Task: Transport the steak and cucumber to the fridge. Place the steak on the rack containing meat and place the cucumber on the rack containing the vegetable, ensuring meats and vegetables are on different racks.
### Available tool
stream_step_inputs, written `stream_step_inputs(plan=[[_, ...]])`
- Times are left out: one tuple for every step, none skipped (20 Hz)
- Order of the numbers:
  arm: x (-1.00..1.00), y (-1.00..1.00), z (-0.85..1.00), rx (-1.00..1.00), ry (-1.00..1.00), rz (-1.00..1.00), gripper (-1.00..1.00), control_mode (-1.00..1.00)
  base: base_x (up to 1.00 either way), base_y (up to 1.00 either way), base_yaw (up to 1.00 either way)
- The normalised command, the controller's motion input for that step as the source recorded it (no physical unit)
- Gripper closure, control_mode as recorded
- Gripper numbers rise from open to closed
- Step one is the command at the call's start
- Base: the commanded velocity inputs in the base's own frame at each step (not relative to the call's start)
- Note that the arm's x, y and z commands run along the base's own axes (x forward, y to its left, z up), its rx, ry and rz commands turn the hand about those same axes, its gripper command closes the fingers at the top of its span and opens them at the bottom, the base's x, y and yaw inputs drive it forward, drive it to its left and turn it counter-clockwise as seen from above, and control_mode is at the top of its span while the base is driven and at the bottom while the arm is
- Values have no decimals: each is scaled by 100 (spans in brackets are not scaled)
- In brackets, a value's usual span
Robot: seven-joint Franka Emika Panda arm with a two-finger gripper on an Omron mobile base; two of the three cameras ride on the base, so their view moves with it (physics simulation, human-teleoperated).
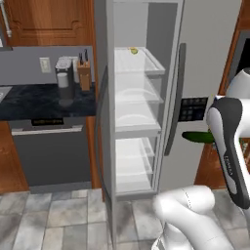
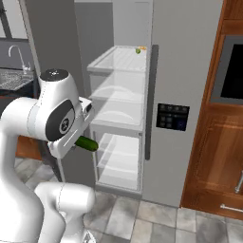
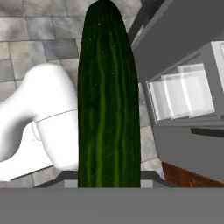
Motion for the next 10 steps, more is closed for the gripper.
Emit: stream_step_inputs(plan=[[0,0,0,0,0,0,100,100,100,7,2],[0,0,0,0,0,0,100,100,100,0,8],[0,0,0,0,0,0,100,100,100,0,13],[0,0,0,0,0,0,100,100,100,0,19],[0,0,0,0,0,0,100,100,100,0,19],[0,0,0,0,0,0,100,100,100,0,17],[0,0,0,0,0,0,100,100,84,0,19],[0,0,0,0,0,0,100,100,83,0,19],[0,0,0,0,0,0,100,100,81,0,20],[0,0,0,0,0,0,100,100,68,6,15]])
